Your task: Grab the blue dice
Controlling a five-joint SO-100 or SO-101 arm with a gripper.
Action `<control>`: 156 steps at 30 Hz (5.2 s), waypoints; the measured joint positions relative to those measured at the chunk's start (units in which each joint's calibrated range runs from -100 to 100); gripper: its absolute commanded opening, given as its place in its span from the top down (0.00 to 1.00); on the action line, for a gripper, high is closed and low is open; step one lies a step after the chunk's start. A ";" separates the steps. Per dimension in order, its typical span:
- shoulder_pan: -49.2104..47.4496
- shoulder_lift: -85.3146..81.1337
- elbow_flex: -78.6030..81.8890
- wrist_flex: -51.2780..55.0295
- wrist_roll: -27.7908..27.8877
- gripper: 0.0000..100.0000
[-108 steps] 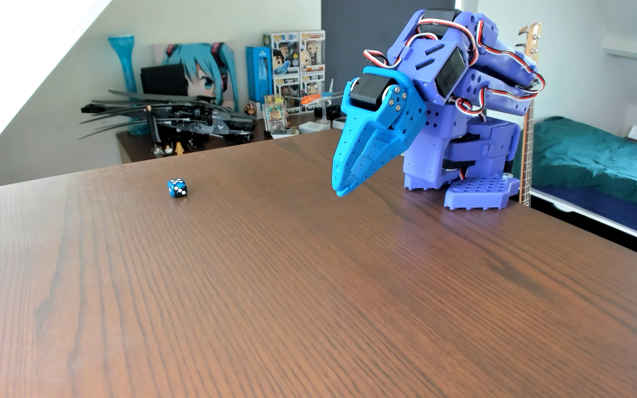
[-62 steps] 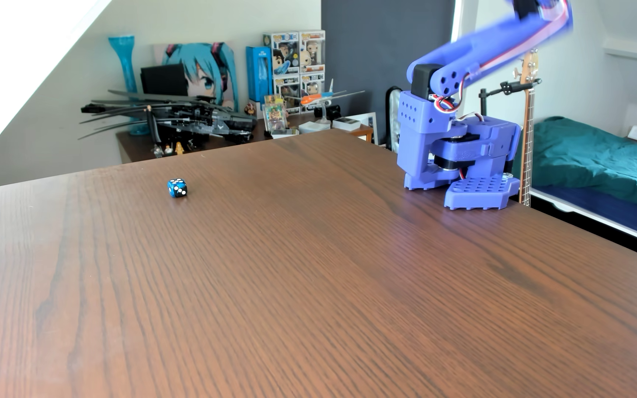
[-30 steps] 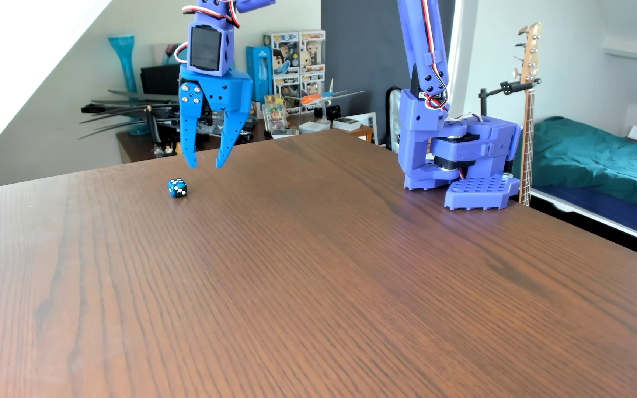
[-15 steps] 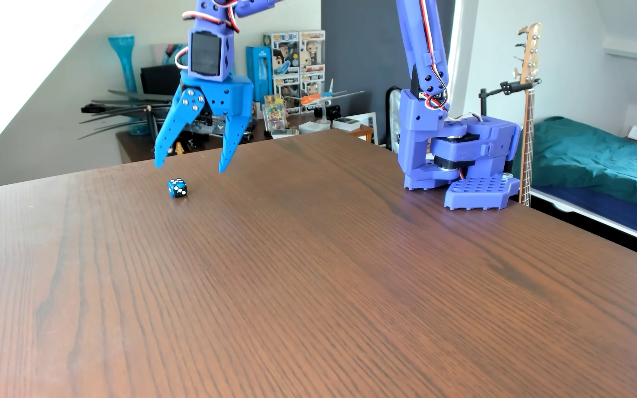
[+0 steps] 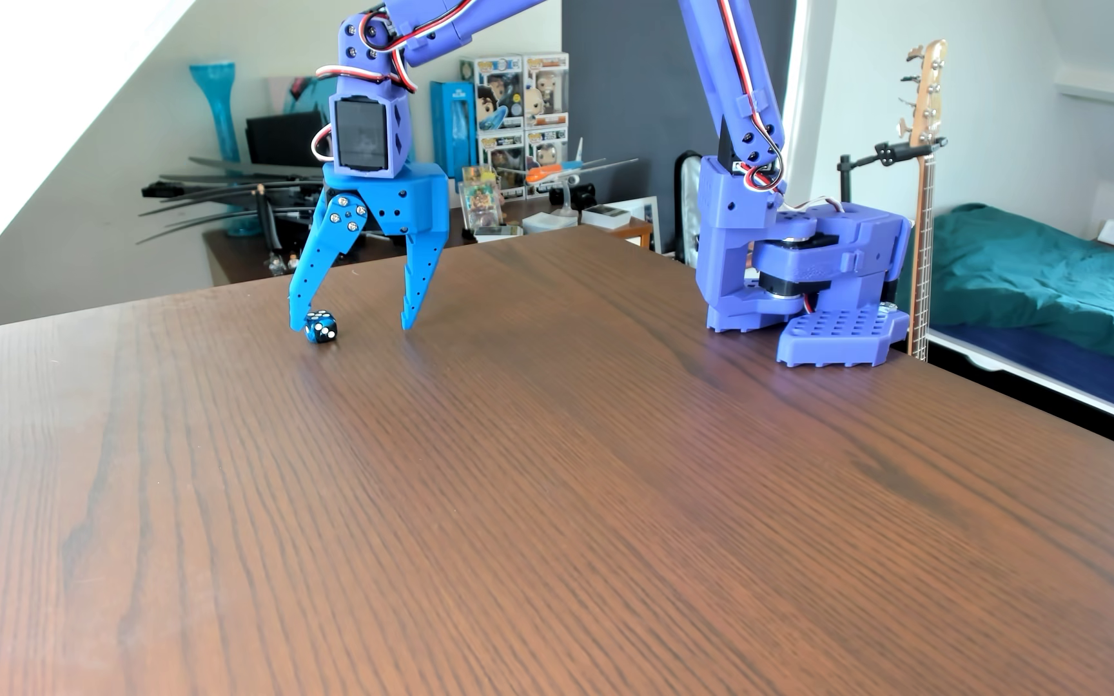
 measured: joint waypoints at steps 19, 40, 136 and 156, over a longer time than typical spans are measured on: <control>0.16 0.00 0.00 0.00 -0.99 0.68; 1.38 1.00 -0.18 -0.43 -0.31 0.90; -28.69 -108.86 55.27 4.69 -3.14 0.82; -25.92 -118.81 66.58 3.65 -2.46 0.99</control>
